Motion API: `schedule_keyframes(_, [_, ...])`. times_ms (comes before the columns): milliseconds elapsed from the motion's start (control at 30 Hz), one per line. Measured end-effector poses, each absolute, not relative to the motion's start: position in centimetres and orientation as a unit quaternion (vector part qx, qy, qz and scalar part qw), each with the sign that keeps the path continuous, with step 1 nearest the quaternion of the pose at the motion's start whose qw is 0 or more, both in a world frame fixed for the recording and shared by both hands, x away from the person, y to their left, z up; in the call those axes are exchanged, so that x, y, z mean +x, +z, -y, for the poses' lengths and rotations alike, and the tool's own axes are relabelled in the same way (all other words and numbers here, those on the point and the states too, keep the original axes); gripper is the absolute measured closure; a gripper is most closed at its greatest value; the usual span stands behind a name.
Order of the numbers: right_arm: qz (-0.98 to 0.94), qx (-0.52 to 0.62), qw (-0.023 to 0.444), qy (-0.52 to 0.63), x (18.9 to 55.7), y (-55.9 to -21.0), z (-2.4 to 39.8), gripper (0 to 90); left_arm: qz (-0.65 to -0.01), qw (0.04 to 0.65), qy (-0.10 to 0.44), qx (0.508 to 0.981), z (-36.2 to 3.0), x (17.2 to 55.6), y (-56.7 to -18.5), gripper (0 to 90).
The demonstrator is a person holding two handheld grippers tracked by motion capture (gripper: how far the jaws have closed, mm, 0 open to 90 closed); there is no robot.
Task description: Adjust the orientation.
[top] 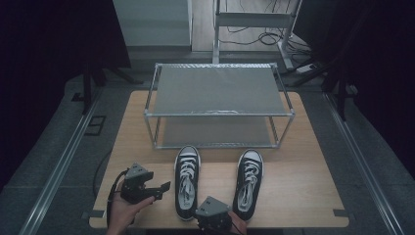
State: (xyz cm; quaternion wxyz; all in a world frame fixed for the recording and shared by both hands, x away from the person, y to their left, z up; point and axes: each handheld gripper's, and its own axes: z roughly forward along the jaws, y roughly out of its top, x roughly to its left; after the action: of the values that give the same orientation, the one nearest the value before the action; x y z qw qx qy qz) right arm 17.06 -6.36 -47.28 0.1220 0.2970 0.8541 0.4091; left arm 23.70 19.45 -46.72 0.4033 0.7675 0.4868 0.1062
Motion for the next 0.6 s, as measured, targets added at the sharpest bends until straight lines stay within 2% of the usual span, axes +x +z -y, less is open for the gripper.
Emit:
schedule_keyframes(133, [-0.847, 0.289, 0.115, 0.43, 16.9, -47.8, 5.4, 88.5, -0.489, 0.404, 0.106, 0.766, -19.5, 23.6, -46.6, 21.8])
schedule_keyframes(400, [-0.834, 0.279, 0.055, 0.473, 18.0, -48.7, 3.4, 87.3, -0.491, 0.406, 0.108, 0.763, -19.8, 23.6, -46.4, 21.7])
schedule_keyframes(600, [-0.834, 0.268, 0.038, 0.48, 18.8, -49.0, 2.0, 89.1, -0.495, 0.406, 0.109, 0.76, -20.2, 23.6, -46.4, 21.8])
